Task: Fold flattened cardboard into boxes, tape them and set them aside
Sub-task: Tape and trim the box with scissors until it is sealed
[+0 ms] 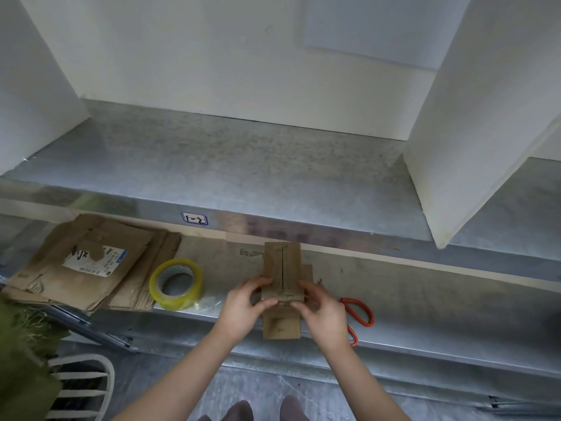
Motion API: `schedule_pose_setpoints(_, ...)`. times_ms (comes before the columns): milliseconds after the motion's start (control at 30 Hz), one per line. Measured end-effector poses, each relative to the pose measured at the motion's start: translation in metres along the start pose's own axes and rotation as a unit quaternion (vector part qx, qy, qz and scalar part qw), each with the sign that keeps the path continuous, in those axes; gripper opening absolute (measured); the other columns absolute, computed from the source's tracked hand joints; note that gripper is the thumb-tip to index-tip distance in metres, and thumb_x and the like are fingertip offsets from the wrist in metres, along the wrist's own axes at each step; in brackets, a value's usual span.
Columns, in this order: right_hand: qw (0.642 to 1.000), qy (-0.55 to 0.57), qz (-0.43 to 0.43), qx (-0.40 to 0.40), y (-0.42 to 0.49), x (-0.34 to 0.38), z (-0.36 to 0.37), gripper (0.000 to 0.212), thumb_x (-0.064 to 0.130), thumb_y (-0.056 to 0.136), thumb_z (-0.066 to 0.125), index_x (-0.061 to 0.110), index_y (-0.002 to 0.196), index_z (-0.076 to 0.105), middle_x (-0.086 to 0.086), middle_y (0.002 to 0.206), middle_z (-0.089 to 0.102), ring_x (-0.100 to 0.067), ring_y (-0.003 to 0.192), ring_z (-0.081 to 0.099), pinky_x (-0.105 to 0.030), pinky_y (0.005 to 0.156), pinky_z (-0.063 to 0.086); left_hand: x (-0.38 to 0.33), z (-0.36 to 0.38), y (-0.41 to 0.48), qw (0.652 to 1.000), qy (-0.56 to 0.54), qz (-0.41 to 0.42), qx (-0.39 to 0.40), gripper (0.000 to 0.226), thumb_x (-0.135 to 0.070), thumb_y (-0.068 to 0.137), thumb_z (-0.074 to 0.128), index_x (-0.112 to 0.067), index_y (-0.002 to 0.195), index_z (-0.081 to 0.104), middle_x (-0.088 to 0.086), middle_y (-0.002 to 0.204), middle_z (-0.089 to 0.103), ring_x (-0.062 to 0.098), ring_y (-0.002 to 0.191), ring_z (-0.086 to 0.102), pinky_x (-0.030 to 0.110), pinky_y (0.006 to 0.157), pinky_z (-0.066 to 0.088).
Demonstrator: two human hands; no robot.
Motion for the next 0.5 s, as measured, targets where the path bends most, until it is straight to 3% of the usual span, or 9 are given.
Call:
schedule_pose_setpoints(67, 0.999, 0.036, 0.025, -0.003, -0.004, -0.003, -0.001, 0.039, 0.022, 0.077, 0.08, 0.035, 0.113, 0.069, 0.033, 0.095, 0.066, 0.009, 0.095, 0.065, -0.014, 0.088, 0.051, 0.001, 0.006, -0.006, 1.0, -0.017, -0.008, -0.017, 0.043, -0.033, 0.077, 0.077, -0.027, 0.118, 0.063, -0.014, 0.116, 0.062, 0.0, 0.107, 0.057, 0.014, 0.094, 0.044)
schedule_pose_setpoints(167, 0.993, 0.099, 0.059, 0.017, -0.007, -0.01, -0.008, 0.039, 0.015, 0.078, 0.08, 0.041, 0.104, 0.067, 0.032, 0.096, 0.068, 0.006, 0.098, 0.065, -0.014, 0.09, 0.05, 0.0, 0.011, -0.017, 0.997, -0.069, -0.025, -0.014, 0.052, -0.035, 0.076, 0.078, -0.033, 0.124, 0.057, -0.017, 0.12, 0.059, -0.005, 0.11, 0.056, 0.011, 0.094, 0.042)
schedule_pose_setpoints(233, 0.991, 0.109, 0.065, 0.037, -0.008, -0.012, -0.011, 0.038, 0.017, 0.078, 0.08, 0.042, 0.103, 0.067, 0.033, 0.099, 0.068, 0.007, 0.1, 0.064, -0.011, 0.089, 0.048, -0.003, 0.005, -0.016, 0.99, -0.128, -0.047, 0.027, 0.058, -0.03, 0.078, 0.077, -0.032, 0.129, 0.05, -0.014, 0.123, 0.057, -0.01, 0.108, 0.056, 0.01, 0.091, 0.045)
schedule_pose_setpoints(300, 0.993, 0.096, 0.062, 0.032, -0.009, -0.011, -0.012, 0.04, 0.017, 0.079, 0.079, 0.046, 0.104, 0.065, 0.037, 0.098, 0.066, 0.01, 0.1, 0.062, -0.009, 0.087, 0.047, -0.005, -0.005, -0.005, 0.986, -0.134, -0.053, 0.082, 0.062, -0.029, 0.078, 0.077, -0.04, 0.129, 0.043, -0.013, 0.125, 0.056, -0.006, 0.108, 0.059, 0.022, 0.095, 0.05)
schedule_pose_setpoints(400, 0.996, 0.078, 0.05, 0.017, -0.008, -0.009, -0.011, 0.038, 0.019, 0.082, 0.076, 0.04, 0.112, 0.065, 0.023, 0.11, 0.068, 0.006, 0.103, 0.062, -0.02, 0.092, 0.05, -0.003, -0.02, 0.023, 0.985, -0.001, -0.047, 0.163, 0.087, -0.046, 0.07, 0.079, -0.045, 0.139, 0.025, -0.008, 0.145, 0.037, 0.011, 0.126, 0.047, 0.039, 0.107, 0.041)
schedule_pose_setpoints(500, 0.996, 0.065, 0.045, 0.036, -0.003, -0.01, -0.012, 0.041, 0.023, 0.083, 0.074, 0.03, 0.121, 0.06, 0.015, 0.119, 0.064, 0.003, 0.107, 0.06, -0.027, 0.095, 0.051, -0.008, -0.03, 0.049, 0.965, 0.094, -0.025, 0.244, 0.108, -0.048, 0.068, 0.081, -0.039, 0.149, 0.009, -0.015, 0.156, 0.005, 0.014, 0.142, 0.019, 0.035, 0.115, 0.024)
Point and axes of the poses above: each hand's wrist, its own y-axis towards the middle knuckle, its own z-axis out of the palm, x = y × z, the point moved 2 cm from there along y, towards the middle knuckle
